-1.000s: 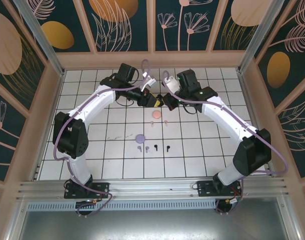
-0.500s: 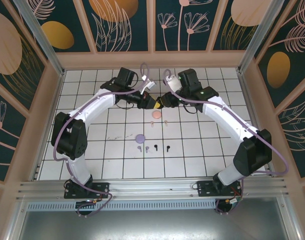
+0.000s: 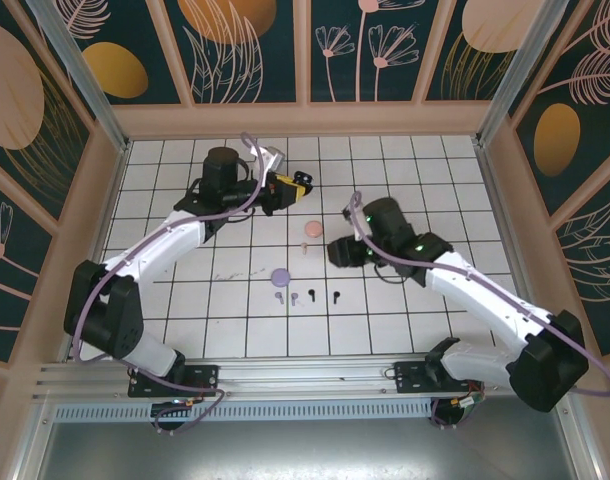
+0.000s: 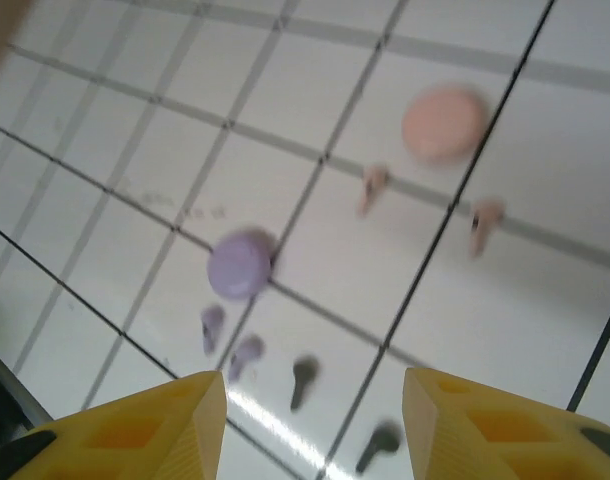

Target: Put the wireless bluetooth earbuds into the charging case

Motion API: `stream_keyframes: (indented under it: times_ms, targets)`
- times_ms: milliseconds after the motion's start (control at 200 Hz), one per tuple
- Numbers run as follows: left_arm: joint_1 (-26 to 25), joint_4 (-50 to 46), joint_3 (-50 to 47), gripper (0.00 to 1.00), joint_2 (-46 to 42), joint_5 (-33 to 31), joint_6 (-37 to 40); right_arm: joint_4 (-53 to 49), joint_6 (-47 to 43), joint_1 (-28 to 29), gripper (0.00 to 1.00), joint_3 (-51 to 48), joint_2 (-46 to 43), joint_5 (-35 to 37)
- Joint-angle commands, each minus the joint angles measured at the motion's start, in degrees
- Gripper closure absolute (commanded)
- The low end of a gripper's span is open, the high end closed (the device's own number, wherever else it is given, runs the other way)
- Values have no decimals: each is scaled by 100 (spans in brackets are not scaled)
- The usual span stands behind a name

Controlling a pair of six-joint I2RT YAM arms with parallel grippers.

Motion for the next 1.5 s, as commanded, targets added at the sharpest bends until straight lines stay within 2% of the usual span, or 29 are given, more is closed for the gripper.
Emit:
stream_keyframes:
  times_ms: [0, 180, 290, 375, 485, 546, 651, 836, 996, 1111, 1246, 1496]
  targets:
    - [3, 1509, -570, 100, -364, -879, -440, 327, 1322, 424, 50, -198, 181, 716]
    - [3, 3637, -2092, 100, -989, -2338, -512, 281, 2096, 914, 52, -99, 762, 1214]
    - [3, 4780, -2864, 100, -1295, -2887, -474, 117, 2319, 1118, 54, 82, 1206, 1437]
    - [3, 4964, -3067, 100, -1467, -3186, -639, -31, 2452, 1264, 55, 243, 1531, 1580]
    - [3, 4693, -3040, 100, -1634, -3425, -961, -146, 2545, 1420, 57, 412, 1875, 1684]
    - [3, 4588, -3021, 100, -1689, -3460, -1128, -227, 2603, 1486, 57, 504, 2048, 1762]
    - [3, 4947, -3204, 100, -1725, -3494, -1367, -387, 2682, 1607, 58, 676, 2326, 1897]
    - [3, 5241, -3420, 100, -1816, -3461, -1422, -568, 2792, 1763, 60, 931, 2736, 2032]
    - [3, 5115, -3479, 100, -1907, -3837, -1547, -621, 2839, 1817, 62, 1068, 2999, 2058]
    - [3, 4991, -3488, 100, -1971, -3667, -1323, -678, 2838, 1881, 62, 1184, 3143, 2063]
    - [3, 4825, -3426, 100, -1955, -3130, -1040, -822, 2880, 1969, 63, 1318, 3305, 2135]
    - [3, 4877, -3467, 100, -1956, -3083, -995, -1002, 2982, 2077, 64, 1436, 3494, 2252]
